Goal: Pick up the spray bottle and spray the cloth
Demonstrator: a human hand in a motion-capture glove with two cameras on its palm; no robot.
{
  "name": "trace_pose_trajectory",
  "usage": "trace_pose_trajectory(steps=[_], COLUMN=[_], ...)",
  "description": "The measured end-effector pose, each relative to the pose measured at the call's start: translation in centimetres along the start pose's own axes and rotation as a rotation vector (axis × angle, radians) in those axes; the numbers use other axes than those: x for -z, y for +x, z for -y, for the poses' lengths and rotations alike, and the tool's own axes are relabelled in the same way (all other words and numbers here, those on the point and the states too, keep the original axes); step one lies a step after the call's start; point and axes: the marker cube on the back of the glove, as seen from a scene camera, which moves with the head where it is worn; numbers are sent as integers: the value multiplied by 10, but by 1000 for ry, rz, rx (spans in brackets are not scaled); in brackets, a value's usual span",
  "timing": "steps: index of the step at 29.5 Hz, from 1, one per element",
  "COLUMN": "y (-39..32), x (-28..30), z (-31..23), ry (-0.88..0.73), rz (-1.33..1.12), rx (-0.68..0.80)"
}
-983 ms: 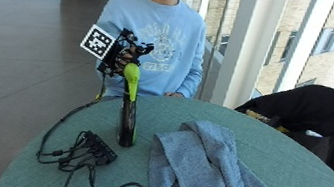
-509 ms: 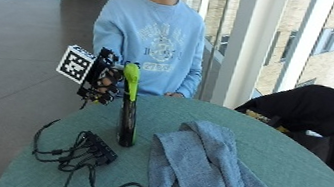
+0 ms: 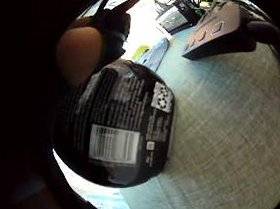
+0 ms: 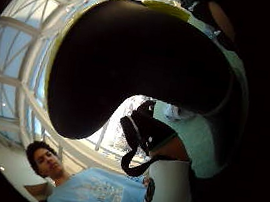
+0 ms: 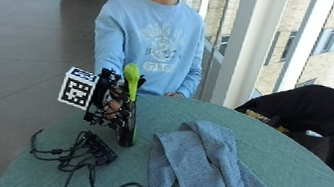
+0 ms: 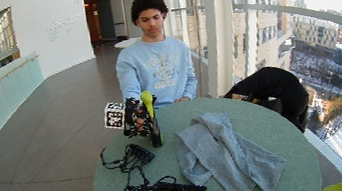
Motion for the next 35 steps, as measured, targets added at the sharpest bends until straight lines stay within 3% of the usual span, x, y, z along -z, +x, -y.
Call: trace_pose_trajectory(steps=[24,35], y=[2,-48], x=[-10,-11], z=[9,38], ry=[117,-169], rz=[-118,-254], rx=[41,27])
